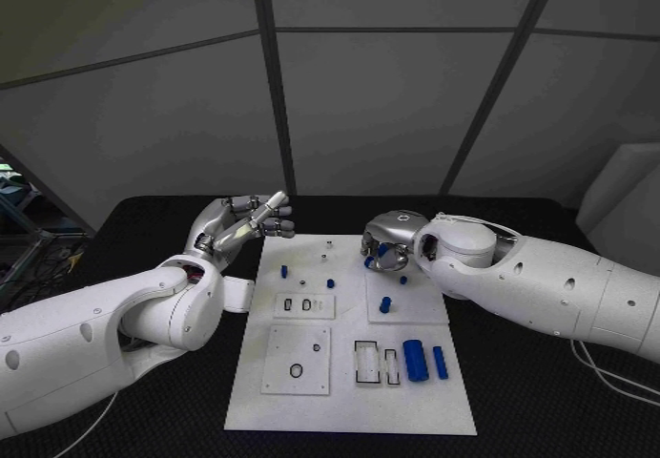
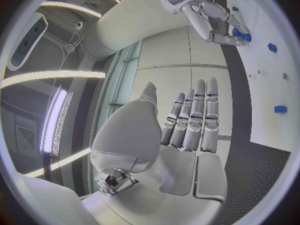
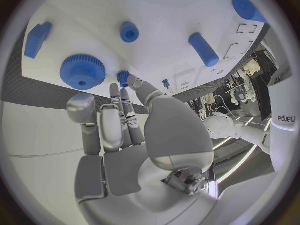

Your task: Assemble the parts on the task board

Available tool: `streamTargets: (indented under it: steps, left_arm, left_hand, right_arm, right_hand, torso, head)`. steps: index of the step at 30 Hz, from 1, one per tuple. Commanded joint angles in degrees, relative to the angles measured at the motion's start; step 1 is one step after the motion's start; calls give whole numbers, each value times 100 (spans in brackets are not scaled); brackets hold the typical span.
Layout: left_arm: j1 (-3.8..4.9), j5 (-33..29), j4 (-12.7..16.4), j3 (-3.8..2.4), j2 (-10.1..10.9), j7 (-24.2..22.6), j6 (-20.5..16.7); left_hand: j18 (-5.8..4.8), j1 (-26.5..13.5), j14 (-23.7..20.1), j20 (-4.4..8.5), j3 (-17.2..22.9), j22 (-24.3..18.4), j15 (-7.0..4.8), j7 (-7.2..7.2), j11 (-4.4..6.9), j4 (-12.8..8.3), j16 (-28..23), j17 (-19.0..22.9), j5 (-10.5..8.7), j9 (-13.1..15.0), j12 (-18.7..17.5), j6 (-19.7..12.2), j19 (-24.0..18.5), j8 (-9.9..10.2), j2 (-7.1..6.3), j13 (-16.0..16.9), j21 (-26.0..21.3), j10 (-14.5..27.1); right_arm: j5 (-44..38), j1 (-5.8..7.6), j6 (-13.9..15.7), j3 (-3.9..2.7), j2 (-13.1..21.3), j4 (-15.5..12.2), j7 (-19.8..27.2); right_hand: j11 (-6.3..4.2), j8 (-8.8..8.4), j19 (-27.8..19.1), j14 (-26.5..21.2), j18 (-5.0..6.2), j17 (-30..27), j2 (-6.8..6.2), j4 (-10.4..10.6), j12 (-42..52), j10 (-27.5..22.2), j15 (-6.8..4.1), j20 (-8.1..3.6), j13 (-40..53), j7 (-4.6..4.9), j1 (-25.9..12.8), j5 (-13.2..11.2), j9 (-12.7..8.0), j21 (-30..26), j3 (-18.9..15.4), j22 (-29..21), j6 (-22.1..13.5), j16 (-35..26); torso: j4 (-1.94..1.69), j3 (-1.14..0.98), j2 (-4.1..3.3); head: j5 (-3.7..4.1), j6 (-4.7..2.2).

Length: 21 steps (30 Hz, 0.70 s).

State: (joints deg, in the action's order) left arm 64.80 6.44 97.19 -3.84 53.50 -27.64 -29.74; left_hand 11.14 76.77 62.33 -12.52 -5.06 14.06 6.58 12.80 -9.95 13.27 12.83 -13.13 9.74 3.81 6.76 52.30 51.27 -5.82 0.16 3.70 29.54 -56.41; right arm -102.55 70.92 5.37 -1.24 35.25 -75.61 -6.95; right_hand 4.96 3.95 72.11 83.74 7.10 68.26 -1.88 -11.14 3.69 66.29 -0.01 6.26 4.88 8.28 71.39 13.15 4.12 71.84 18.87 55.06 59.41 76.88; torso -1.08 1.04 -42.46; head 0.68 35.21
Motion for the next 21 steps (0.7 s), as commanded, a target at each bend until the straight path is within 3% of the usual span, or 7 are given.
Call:
streamTargets:
  steps: [1,15,21]
  left_arm:
    - [6,9,1,-5,-1,-25,93]
    - [6,9,-20,-5,-11,-20,103]
    - [6,9,-25,-5,-3,-16,105]
  left_hand:
    - [-88,1,-16,-7,-25,6,20,1,1,2,-21,-6,-25,-6,-22,-23,-27,22,67,-5,39,32]
    - [-89,0,-21,-9,-28,7,23,3,-1,2,-29,-9,-25,-5,-28,-24,-33,26,69,-5,41,37]
    - [-89,0,-21,-9,-28,7,23,3,-1,2,-29,-9,-25,-5,-28,-24,-33,26,69,-5,41,37]
  right_arm:
    - [57,14,-169,-3,-33,39,67]
    - [98,13,-253,-2,-139,163,108]
    - [67,12,51,-1,-98,125,114]
  right_hand:
    - [2,-5,32,304,-64,9,9,2,26,25,16,-7,7,20,30,12,9,34,42,5,13,37]
    - [-1,5,25,298,-67,32,20,44,32,89,14,-7,20,26,52,8,18,75,146,47,59,74]
    - [-86,165,79,303,-85,112,165,23,163,466,-54,-56,123,-9,282,-71,116,196,398,211,433,155]
  torso:
    - [6,0,-9]
    - [8,1,-14]
    - [13,1,-11]
  head:
    - [-9,7]
    - [-22,51]
    - [-33,57]
